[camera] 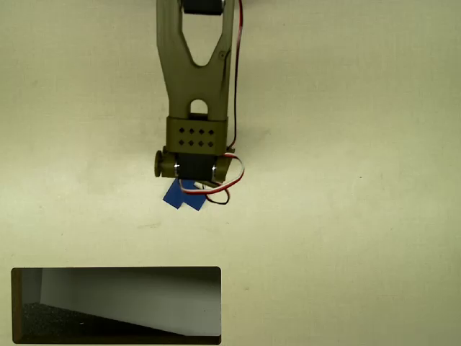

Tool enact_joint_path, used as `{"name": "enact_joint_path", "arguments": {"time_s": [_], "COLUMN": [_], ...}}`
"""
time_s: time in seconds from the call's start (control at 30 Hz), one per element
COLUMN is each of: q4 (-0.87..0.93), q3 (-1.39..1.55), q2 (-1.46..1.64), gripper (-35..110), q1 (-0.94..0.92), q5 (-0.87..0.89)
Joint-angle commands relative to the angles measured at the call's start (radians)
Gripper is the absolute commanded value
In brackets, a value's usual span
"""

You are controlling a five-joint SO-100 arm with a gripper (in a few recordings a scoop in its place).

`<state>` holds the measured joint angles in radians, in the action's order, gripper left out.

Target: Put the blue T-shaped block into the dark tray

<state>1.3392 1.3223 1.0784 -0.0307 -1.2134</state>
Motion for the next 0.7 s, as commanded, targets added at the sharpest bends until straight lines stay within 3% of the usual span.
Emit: {"name": "enact_joint_path", "arguments": {"time_s": [0.0,0.67], "q4": [0.028,0.005], "q3": [-0.112,-0.563], "q2": [-0.054,-0.354], "gripper": [0,0], "q1": [-0.021,-0.118], "q5": [-0.031,-0.095]}}
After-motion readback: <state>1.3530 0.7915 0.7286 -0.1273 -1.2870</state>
